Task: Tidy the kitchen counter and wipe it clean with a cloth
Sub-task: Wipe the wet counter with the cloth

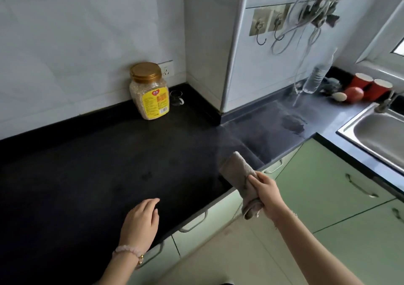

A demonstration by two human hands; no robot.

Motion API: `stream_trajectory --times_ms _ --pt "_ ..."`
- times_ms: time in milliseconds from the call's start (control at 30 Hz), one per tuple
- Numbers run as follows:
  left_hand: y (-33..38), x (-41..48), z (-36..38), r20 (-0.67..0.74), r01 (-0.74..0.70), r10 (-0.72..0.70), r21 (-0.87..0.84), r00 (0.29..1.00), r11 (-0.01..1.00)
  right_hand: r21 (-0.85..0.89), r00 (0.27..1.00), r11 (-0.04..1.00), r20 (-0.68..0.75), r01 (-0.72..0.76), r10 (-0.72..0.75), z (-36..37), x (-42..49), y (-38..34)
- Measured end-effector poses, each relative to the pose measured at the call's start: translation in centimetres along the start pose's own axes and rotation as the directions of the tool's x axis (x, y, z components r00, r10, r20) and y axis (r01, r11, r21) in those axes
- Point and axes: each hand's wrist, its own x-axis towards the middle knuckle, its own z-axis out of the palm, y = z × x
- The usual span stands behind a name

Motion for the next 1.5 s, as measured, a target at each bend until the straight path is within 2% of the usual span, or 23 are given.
stream_trajectory --times_ms 133,467,633,800,967,1033,1167,1233,1267,1333,1400,1500 --pt "6.5 1.8 3.4 0.026 -0.082 0.082 -0.031 0.996 0.996 0.145 0.997 0.989 -0.054 -0.041 0.049 -6.1 1.2 0.1" --pt "15.6 8.2 10.3 0.122 -0.235 0.225 0.070 0.967 0.970 0.181 0.977 0.983 -0.201 -0.032 0.069 -14.6 6.3 1.2" --pt "18.3 13.7 13.6 0.138 -0.210 0.192 0.131 0.972 0.969 0.146 0.982 0.989 -0.185 -0.004 0.031 -16.1 12.1 0.0" --pt "21.0 19.8 15.8 0.126 -0.123 0.108 0.123 0.986 0.985 0.067 0.992 0.997 -0.120 0.050 -0.042 -17.7 20.8 -3.1" --pt "21.9 22.7 16.8 0.132 -0.061 0.040 0.162 0.991 0.985 -0.056 0.985 0.991 -0.113 0.126 -0.131 -18.1 27.9 -6.2" --pt "21.9 22.7 16.9 0.150 -0.048 0.023 0.168 0.988 0.985 -0.157 0.977 0.973 -0.101 0.169 -0.187 -17.8 30.2 -7.0" --pt "22.4 22.5 17.0 0.163 0.001 -0.029 0.170 0.986 0.986 -0.415 0.964 0.881 -0.033 0.227 -0.264 -16.4 34.1 -7.5" --pt "22.9 22.6 16.9 0.181 0.047 -0.080 0.180 0.980 0.983 -0.529 0.962 0.808 0.069 0.258 -0.263 -14.9 35.7 -7.0" --pt "23.0 22.7 16.9 0.186 0.071 -0.105 0.180 0.977 0.981 -0.593 0.953 0.747 0.166 0.301 -0.253 -14.1 36.2 -6.4" --pt "23.4 22.6 17.0 0.171 0.111 -0.144 0.189 0.975 0.976 -0.684 0.887 0.567 0.390 0.459 -0.248 -13.0 36.6 -4.6" --pt "23.8 22.6 17.0 0.170 0.150 -0.182 0.185 0.968 0.971 -0.686 0.796 0.406 0.508 0.604 -0.329 -12.6 37.1 -2.9" --pt "24.7 22.6 16.6 0.184 0.212 -0.247 0.189 0.951 0.959 -0.669 0.759 0.363 0.535 0.649 -0.371 -13.1 37.7 -2.3"
